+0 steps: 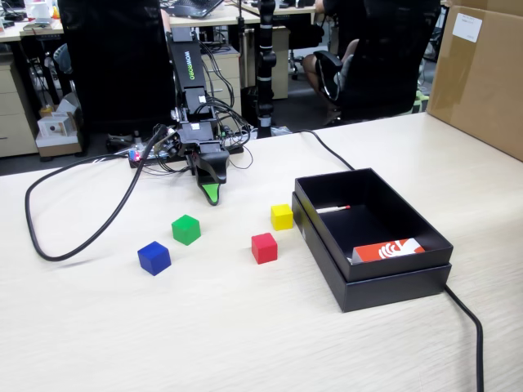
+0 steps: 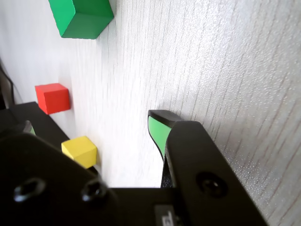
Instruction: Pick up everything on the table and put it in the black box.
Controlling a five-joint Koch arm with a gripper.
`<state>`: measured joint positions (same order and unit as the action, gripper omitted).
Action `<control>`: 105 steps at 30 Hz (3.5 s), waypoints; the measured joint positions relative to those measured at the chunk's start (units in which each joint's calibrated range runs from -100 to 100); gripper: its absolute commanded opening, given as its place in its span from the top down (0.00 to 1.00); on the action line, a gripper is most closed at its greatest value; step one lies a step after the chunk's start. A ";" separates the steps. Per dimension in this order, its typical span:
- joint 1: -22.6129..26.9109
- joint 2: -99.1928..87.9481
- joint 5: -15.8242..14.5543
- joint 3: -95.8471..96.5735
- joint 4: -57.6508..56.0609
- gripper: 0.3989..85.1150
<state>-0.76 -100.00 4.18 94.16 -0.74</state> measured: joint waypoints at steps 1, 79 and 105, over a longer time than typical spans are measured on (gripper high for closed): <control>0.00 0.13 0.00 0.00 0.00 0.44; -8.16 65.24 9.28 -70.74 -48.70 0.92; 15.09 72.75 -6.94 -112.46 -67.29 0.92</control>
<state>14.33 -27.25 -2.76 -18.30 -68.02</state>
